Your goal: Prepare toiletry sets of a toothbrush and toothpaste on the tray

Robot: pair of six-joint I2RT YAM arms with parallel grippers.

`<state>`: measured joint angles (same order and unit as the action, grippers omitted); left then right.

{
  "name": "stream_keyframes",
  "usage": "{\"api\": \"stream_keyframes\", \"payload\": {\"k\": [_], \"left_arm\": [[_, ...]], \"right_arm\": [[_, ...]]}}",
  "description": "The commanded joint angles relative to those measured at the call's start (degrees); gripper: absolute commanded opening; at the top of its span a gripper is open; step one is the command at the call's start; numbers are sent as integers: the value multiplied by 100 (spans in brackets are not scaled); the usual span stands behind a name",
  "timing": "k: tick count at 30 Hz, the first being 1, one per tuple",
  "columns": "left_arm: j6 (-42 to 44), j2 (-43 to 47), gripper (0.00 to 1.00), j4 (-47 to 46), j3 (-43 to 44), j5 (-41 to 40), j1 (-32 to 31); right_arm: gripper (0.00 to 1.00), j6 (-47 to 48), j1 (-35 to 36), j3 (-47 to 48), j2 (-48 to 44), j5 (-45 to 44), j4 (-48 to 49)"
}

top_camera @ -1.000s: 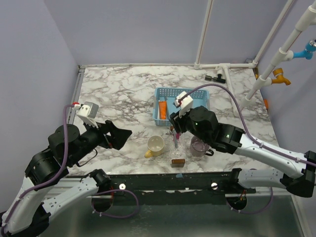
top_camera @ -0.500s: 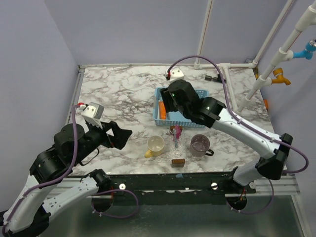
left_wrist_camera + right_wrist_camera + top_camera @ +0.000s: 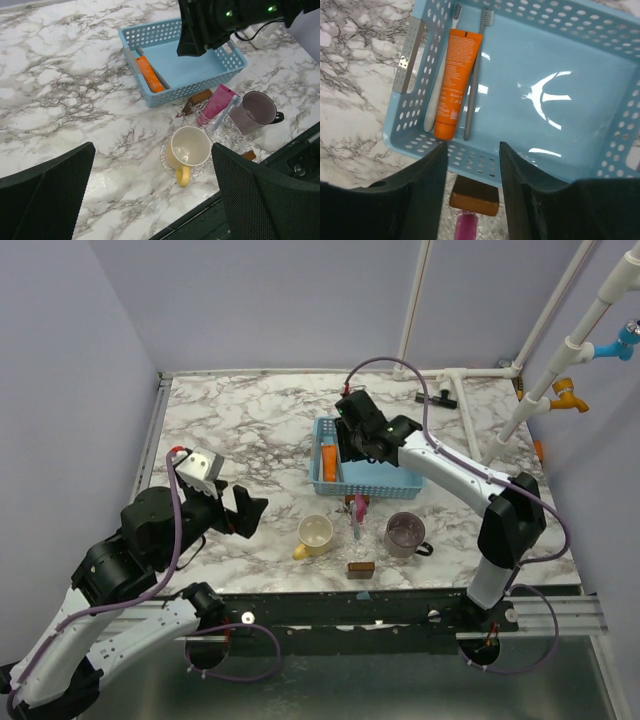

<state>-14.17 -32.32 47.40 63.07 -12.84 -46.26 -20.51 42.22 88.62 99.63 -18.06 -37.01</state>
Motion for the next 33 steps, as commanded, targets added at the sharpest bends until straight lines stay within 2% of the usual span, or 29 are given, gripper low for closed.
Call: {"api": "stream_keyframes", "payload": {"k": [1,5,12,24,33], "left_arm": [[344,159,99,-340,-102,-13,-19],[380,175,99,-344,-257,151,-21],[253,30,99,-249,-534,761,-15],[-137,797,99,-193,-1013,682,-19],[-199,1110,99,51,-1066,585,-16]], "right_arm": [[46,-319,-201,-140,418,500,292],[46,-370,-264,-485,655,611,911],[46,-553,-336,-310,1345,618,1243],[42,-770,-348,10,2080,306,1166],[34,-725,-347,502,2565,144,806]]}}
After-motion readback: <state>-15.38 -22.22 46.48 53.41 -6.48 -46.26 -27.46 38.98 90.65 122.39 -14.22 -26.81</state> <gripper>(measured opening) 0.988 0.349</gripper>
